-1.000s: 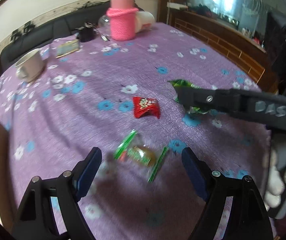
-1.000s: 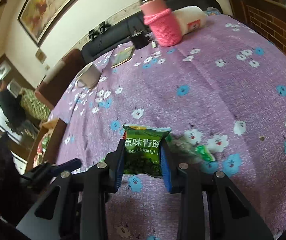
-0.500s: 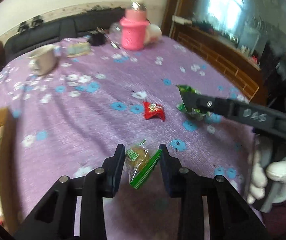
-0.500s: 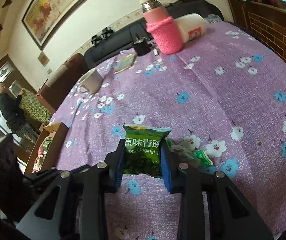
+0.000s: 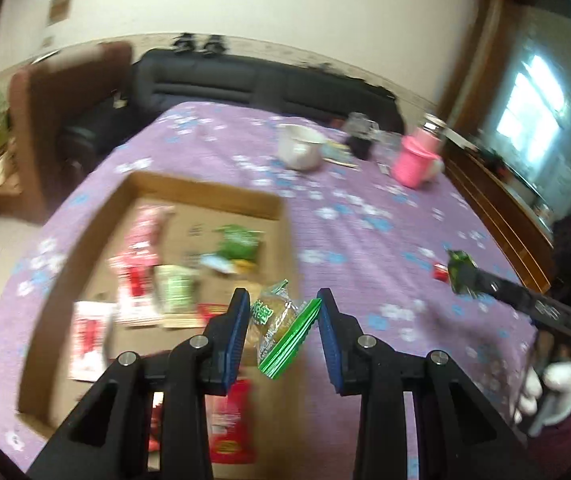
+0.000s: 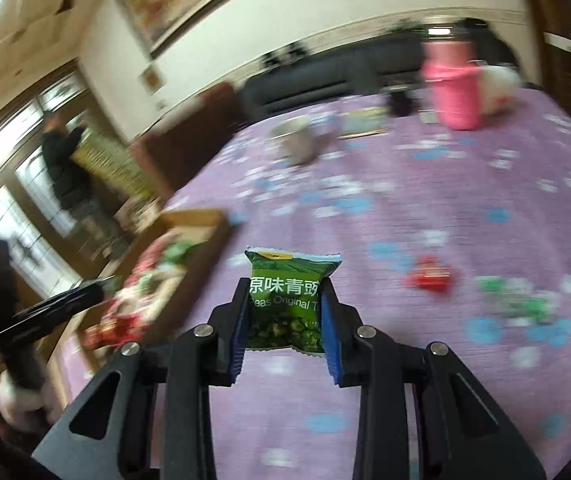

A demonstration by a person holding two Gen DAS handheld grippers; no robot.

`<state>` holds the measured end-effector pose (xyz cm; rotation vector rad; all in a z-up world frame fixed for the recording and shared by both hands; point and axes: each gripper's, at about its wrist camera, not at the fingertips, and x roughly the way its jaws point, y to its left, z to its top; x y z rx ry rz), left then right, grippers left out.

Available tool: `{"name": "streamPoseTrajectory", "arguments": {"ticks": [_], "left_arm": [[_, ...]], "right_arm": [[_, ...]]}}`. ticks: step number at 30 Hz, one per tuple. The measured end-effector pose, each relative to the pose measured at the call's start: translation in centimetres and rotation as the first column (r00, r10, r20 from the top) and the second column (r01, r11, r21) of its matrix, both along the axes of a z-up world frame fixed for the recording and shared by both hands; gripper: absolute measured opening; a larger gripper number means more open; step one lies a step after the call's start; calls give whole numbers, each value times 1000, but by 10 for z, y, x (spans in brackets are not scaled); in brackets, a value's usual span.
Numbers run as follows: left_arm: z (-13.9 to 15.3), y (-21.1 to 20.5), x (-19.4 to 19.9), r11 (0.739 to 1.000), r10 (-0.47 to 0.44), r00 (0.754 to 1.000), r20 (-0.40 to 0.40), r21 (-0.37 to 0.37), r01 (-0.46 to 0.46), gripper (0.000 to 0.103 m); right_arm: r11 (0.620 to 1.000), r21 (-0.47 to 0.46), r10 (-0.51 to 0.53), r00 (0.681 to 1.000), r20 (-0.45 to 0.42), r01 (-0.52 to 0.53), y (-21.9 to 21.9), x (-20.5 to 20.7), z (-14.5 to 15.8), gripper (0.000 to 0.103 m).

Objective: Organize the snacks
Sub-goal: 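Carry both snacks over the cardboard box and open both tools to release, then hold both tools above the box, then move them toward the last snacks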

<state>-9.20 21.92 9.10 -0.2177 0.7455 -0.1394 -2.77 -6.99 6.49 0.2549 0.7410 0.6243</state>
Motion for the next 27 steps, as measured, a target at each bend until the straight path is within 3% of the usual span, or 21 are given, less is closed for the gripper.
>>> {"name": "streamPoseTrajectory", "arguments": {"ticks": [5,7,8,10,11,14,18,20,23,25,27], "left_arm": [[-16,41,9,994,97,994,-40,-46,-99,35],[-21,50,12,988,141,989,-48,-65,-144,41],[-24,57,12,983,148,988,-51,-101,-152,43],[-26,63,9,977,151,987,-47,-146,-156,60],[-26,65,7,974,153,987,-39,-162,-158,64],[-22,71,-3,972,152,988,-22,-179,-154,65],[-14,70,-15,971,159,987,1,-182,-156,69],[-7,65,-25,975,172,985,32,-146,-166,70],[5,52,-41,975,221,970,102,-18,-220,76],[15,39,-53,952,274,946,174,89,-292,78],[24,29,-64,920,317,917,241,158,-360,81]], "right_arm": [[989,-41,141,989,-41,-143,93,3,-3,34],[983,-60,170,984,-54,-173,121,7,-6,34],[981,-64,178,982,-60,-182,131,8,-7,34],[977,-84,189,979,-71,-194,154,13,-10,35],[975,-110,188,980,-69,-194,165,15,-11,35],[966,-182,174,983,-58,-181,190,19,-16,35],[966,-190,162,982,-92,-177,203,31,-26,40],[971,-177,143,984,-107,-161,203,34,-27,44],[978,-143,141,987,-81,-151,188,24,-15,45],[981,-151,119,993,-27,-122,172,7,-2,49],[985,-153,81,996,31,-75,154,-9,8,59]]}}
